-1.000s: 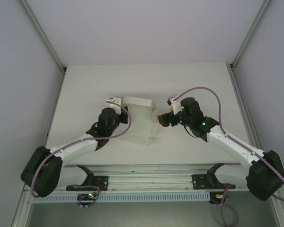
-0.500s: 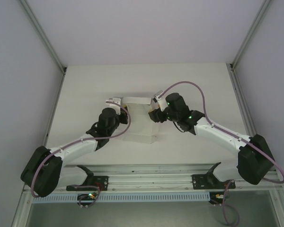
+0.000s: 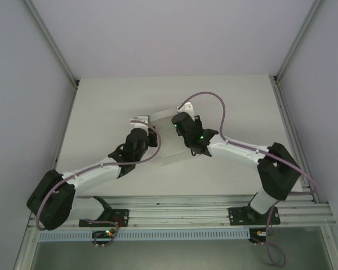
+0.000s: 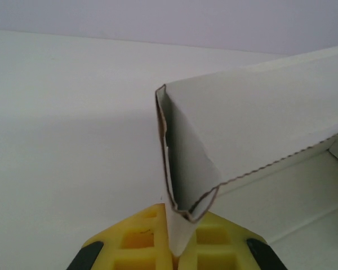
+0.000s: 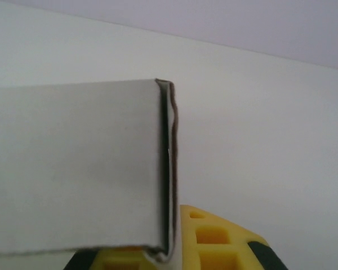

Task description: Assemble paper box

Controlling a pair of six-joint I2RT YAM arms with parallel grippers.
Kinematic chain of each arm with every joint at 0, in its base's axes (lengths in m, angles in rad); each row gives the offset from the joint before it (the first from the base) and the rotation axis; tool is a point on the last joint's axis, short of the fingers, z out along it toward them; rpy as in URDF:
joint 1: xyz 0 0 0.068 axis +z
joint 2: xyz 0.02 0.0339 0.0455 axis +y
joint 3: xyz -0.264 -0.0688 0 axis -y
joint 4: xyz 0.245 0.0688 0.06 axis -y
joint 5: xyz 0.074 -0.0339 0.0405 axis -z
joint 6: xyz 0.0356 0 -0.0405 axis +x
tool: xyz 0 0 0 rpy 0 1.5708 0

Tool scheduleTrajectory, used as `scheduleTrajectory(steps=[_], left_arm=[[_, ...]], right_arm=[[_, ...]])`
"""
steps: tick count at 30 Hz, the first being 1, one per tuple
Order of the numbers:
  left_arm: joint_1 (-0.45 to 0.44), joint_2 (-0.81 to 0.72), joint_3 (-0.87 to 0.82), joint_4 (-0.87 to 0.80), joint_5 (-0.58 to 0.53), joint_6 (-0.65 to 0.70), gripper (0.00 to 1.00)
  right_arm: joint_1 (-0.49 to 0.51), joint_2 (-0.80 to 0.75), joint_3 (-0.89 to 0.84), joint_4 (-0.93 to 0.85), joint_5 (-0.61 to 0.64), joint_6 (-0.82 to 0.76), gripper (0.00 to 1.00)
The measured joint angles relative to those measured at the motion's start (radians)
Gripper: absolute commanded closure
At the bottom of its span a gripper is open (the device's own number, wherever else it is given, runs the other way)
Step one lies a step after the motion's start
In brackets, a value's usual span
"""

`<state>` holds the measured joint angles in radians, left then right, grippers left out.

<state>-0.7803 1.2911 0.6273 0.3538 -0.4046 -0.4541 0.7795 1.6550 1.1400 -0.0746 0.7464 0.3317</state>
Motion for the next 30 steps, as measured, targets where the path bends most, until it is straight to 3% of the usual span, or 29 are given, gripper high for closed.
scheduleTrajectory(steps=[5,10,13,17,20,25,30], left_arm=[[-0.025,0.058,0.171,-0.238,-0.120,-0.162,1.00],[-0.039,0.058,0.208,-0.338,-0.133,-0.270,1.00],[-0.038,0.060,0.220,-0.369,-0.126,-0.288,1.00],[-0.022,0.060,0.190,-0.347,-0.101,-0.255,1.00],[0.001,0.061,0.168,-0.333,-0.069,-0.224,1.00],[0.069,0.065,0.147,-0.260,-0.019,-0.185,1.00],[0.117,0.065,0.146,-0.211,0.058,-0.129,1.00]], right_arm=[[0.022,0.068,0.116,-0.183,0.110,0.243,0.95],[0.032,0.075,0.169,-0.327,0.122,0.380,0.92],[0.033,0.077,0.160,-0.322,0.112,0.397,0.87],[0.013,0.034,0.024,-0.106,0.043,0.288,0.69],[-0.032,-0.023,-0.106,0.085,-0.114,0.171,0.55],[-0.095,-0.097,-0.235,0.283,-0.365,0.039,0.03],[-0.105,-0.225,-0.351,0.398,-0.555,-0.008,0.00]])
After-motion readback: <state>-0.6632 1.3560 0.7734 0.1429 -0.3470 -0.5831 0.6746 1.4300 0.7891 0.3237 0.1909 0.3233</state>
